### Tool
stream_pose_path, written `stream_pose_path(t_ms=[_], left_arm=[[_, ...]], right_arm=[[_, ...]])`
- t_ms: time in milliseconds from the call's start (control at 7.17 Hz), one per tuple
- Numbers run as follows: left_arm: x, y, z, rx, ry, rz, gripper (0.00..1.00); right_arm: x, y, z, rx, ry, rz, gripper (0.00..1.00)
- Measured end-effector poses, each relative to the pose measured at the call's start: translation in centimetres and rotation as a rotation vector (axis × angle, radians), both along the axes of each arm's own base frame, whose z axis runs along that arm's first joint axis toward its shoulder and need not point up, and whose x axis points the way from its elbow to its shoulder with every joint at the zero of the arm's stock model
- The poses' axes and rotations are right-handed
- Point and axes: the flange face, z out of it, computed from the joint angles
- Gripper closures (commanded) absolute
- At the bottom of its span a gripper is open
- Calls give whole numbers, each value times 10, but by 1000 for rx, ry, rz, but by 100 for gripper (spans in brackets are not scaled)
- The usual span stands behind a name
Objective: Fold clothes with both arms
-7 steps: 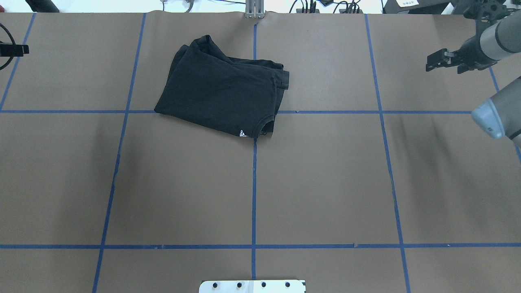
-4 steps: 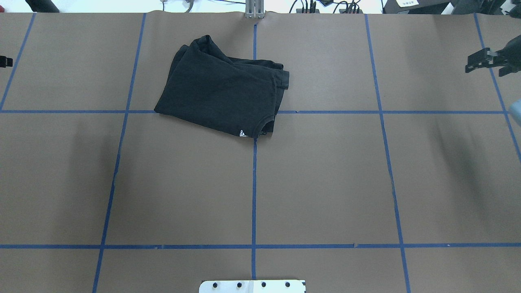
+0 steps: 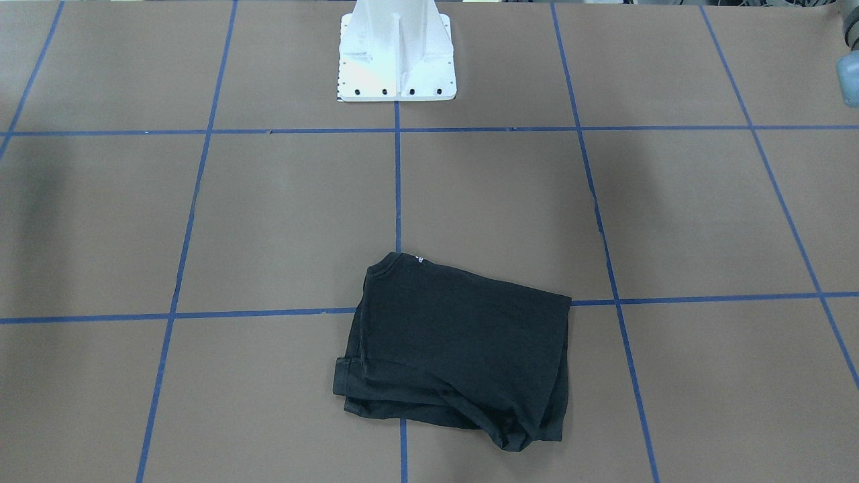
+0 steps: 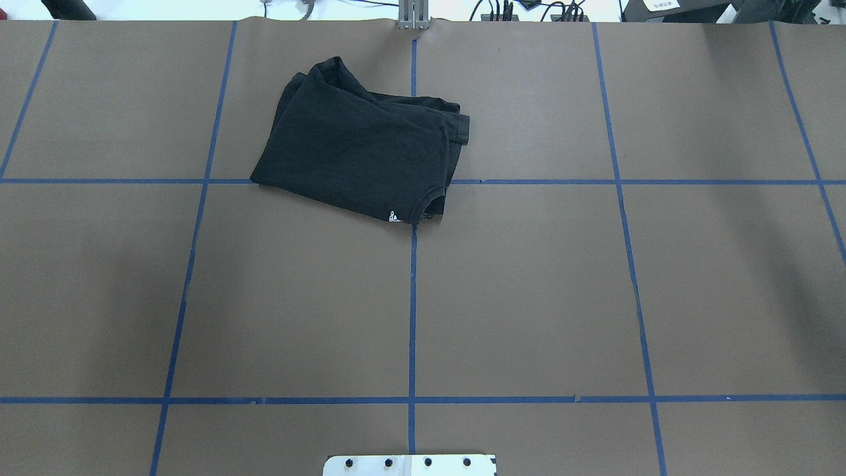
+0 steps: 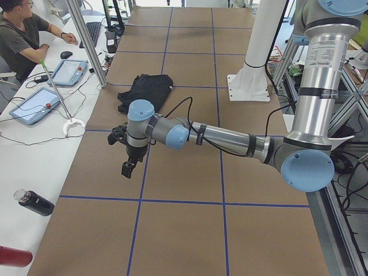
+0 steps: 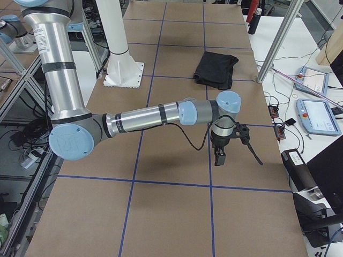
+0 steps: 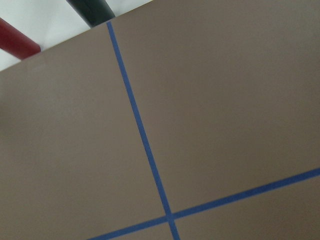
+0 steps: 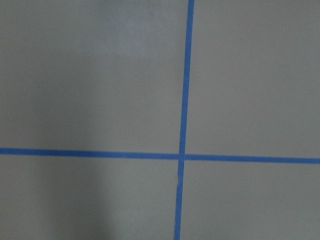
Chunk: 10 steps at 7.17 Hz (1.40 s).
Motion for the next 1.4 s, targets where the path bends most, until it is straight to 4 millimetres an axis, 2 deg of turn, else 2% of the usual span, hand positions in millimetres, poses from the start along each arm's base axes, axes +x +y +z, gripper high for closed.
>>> stream_pose_path(t_ms=[140, 279, 558, 698, 977, 1256, 1395], left_arm=[[-5, 11, 10, -74, 24, 32, 0], [-6, 25, 27, -121, 56, 79, 0], [-8, 54, 72, -190, 137, 139, 0], [-8, 60, 89, -221, 161, 144, 0], [-8, 63, 100, -248, 170, 139, 0], [-16, 63, 100, -250, 171, 121, 0], [-23, 63, 100, -248, 172, 106, 0]], right_arm=[[3, 19, -1, -44, -29, -8, 0], [3, 35, 9, -95, -104, -6, 0], [4, 60, 36, -166, -202, 4, 0], [7, 70, 50, -175, -214, -11, 0], [16, 80, 74, -178, -223, -37, 0], [24, 85, 93, -200, -221, -30, 0], [30, 88, 110, -206, -218, -19, 0]])
